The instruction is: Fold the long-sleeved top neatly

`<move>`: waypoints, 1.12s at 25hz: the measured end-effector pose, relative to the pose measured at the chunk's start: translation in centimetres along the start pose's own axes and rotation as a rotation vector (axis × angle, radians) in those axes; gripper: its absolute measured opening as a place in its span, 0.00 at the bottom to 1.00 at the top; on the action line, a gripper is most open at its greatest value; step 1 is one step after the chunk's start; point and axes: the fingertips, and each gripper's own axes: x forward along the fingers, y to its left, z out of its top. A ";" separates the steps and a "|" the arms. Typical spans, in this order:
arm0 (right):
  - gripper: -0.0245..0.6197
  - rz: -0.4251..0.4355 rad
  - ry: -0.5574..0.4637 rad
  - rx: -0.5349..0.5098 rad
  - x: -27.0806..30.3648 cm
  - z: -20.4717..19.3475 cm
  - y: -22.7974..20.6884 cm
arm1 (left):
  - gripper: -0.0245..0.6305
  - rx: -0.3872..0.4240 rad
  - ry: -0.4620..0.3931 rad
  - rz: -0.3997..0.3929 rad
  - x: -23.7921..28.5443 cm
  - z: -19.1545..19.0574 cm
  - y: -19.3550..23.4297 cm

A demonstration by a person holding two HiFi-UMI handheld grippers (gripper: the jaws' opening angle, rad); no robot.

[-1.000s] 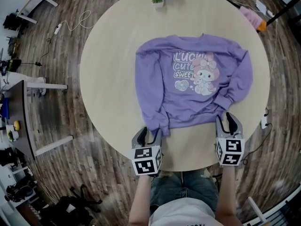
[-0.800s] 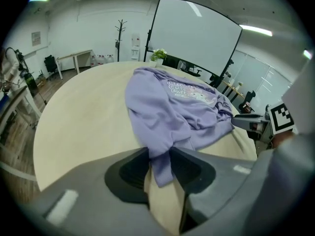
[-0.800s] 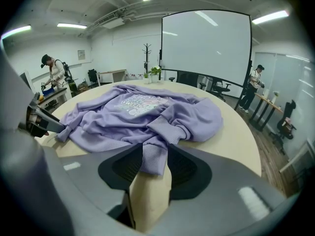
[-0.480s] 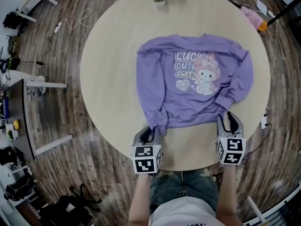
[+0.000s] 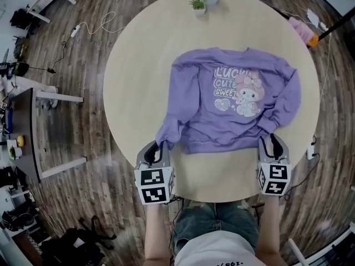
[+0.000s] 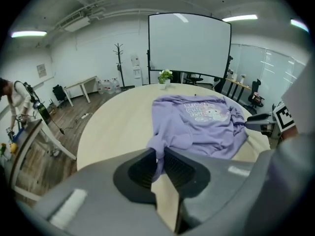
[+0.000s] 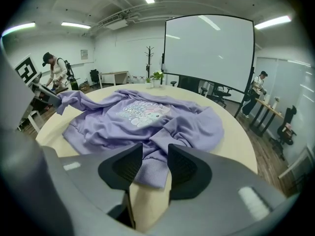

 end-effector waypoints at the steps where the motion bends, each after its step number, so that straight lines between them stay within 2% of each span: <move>1: 0.33 0.000 -0.001 -0.004 -0.1 0.2 0.1 | 0.11 0.002 -0.007 0.016 -0.3 0.4 0.9; 14: 0.33 0.002 0.005 -0.044 -0.9 0.7 1.5 | 0.11 0.062 -0.049 0.206 -0.8 4.0 12.7; 20: 0.33 -0.008 0.027 -0.057 -0.9 0.0 1.7 | 0.11 0.071 -0.070 0.242 1.1 6.6 16.4; 24: 0.33 -0.014 0.041 -0.058 -0.9 -0.4 1.9 | 0.11 0.090 -0.020 0.246 3.4 5.9 17.4; 28: 0.33 -0.021 0.054 -0.049 -1.0 -0.7 1.9 | 0.11 0.104 0.062 0.215 5.5 3.6 17.2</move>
